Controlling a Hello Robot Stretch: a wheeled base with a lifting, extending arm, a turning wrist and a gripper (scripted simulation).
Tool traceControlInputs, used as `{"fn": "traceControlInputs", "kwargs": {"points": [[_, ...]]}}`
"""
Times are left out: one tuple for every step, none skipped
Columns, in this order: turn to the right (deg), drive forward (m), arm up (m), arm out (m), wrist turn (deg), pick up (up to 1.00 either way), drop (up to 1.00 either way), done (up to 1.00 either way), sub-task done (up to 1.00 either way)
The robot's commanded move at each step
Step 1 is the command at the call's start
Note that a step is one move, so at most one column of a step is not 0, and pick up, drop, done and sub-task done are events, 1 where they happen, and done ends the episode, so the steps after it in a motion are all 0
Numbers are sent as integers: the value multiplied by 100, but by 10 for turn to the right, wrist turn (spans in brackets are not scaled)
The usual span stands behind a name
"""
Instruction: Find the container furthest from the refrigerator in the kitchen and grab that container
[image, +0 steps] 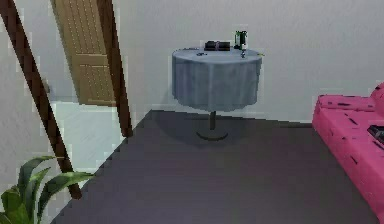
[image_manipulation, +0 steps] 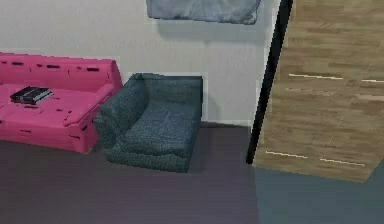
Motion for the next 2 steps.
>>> {"fn": "traceControlInputs", "kwargs": {"points": [[-60, 0, 0, 0, 0, 0, 0, 0, 0], [0, 75, 0, 0, 0, 0, 0, 0, 0]]}}
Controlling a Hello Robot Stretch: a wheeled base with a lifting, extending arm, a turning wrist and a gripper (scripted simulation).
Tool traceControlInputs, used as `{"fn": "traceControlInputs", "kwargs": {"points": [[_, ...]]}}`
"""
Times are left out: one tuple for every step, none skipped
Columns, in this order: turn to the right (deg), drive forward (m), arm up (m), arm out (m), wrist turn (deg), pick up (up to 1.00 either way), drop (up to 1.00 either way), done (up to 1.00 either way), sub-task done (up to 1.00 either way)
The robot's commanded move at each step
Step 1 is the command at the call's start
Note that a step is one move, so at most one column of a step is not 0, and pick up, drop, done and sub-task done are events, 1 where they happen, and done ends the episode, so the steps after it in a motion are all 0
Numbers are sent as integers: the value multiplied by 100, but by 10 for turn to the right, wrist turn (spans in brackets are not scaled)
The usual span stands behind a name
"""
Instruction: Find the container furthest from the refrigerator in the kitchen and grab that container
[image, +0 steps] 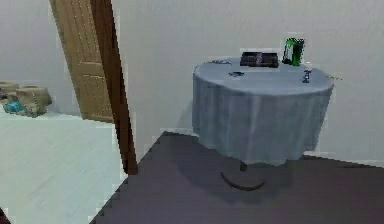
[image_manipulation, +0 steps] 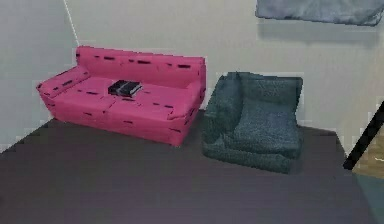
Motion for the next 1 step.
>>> {"fn": "traceControlInputs", "kwargs": {"points": [[-240, 0, 0, 0, 0, 0, 0, 0, 0]]}}
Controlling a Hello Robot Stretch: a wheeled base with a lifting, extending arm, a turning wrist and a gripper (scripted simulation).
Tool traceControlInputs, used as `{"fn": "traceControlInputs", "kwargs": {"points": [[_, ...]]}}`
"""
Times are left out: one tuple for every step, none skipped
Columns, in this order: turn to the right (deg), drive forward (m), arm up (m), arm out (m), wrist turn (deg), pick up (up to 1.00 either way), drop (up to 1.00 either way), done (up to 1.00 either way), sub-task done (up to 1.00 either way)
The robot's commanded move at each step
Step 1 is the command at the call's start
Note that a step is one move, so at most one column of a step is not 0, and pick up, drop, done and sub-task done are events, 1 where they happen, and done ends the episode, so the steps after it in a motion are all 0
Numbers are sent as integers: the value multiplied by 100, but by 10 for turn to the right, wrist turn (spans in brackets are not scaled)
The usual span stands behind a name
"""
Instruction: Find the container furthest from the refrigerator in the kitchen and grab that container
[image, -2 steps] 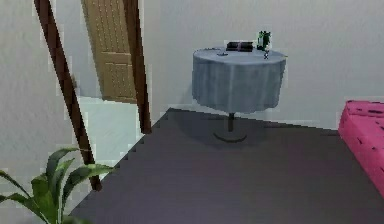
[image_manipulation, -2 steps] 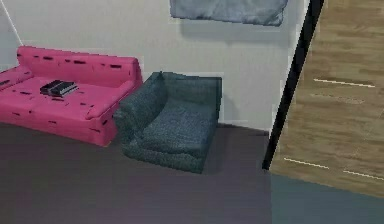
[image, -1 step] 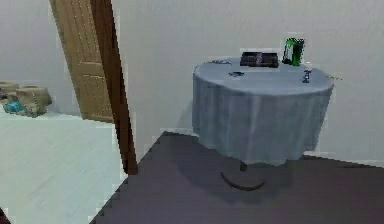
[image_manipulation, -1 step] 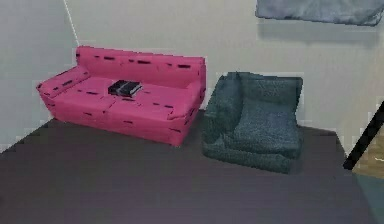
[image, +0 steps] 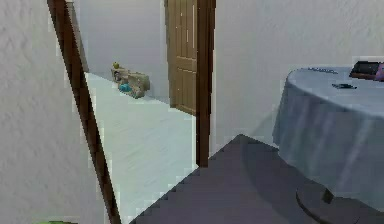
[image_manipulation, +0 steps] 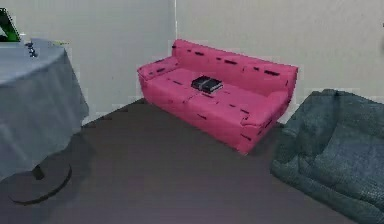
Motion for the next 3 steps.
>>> {"fn": "traceControlInputs", "kwargs": {"points": [[0, 50, 0, 0, 0, 0, 0, 0, 0], [-270, 0, 0, 0, 0, 0, 0, 0, 0], [0, 95, 0, 0, 0, 0, 0, 0, 0]]}}
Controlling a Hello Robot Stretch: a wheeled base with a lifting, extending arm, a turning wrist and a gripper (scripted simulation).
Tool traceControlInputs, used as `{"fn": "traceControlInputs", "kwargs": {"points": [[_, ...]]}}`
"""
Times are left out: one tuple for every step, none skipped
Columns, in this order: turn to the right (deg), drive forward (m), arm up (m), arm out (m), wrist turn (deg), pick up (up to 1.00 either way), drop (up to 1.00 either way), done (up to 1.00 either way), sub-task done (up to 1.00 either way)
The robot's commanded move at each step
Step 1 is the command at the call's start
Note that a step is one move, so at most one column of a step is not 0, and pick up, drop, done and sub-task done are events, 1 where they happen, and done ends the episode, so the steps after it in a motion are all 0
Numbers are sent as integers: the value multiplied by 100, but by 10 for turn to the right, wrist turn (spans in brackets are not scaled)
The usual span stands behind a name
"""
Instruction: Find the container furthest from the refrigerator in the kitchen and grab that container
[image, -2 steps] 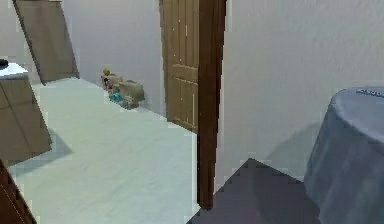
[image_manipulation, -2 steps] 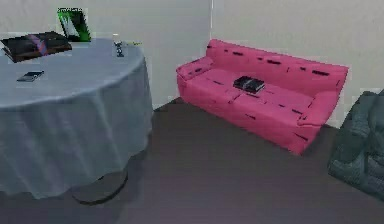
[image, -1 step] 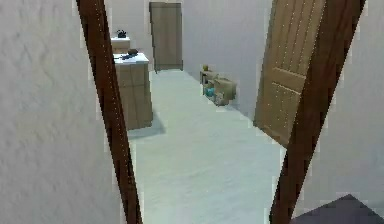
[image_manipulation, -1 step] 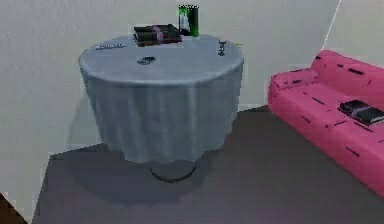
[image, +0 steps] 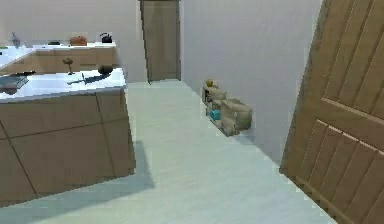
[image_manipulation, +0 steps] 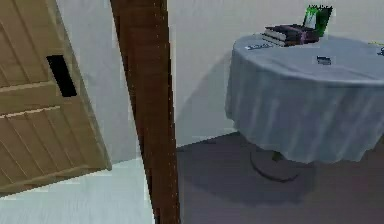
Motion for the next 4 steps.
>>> {"fn": "traceControlInputs", "kwargs": {"points": [[-450, 0, 0, 0, 0, 0, 0, 0, 0], [-60, 0, 0, 0, 0, 0, 0, 0, 0], [0, 55, 0, 0, 0, 0, 0, 0, 0], [450, 0, 0, 0, 0, 0, 0, 0, 0]]}}
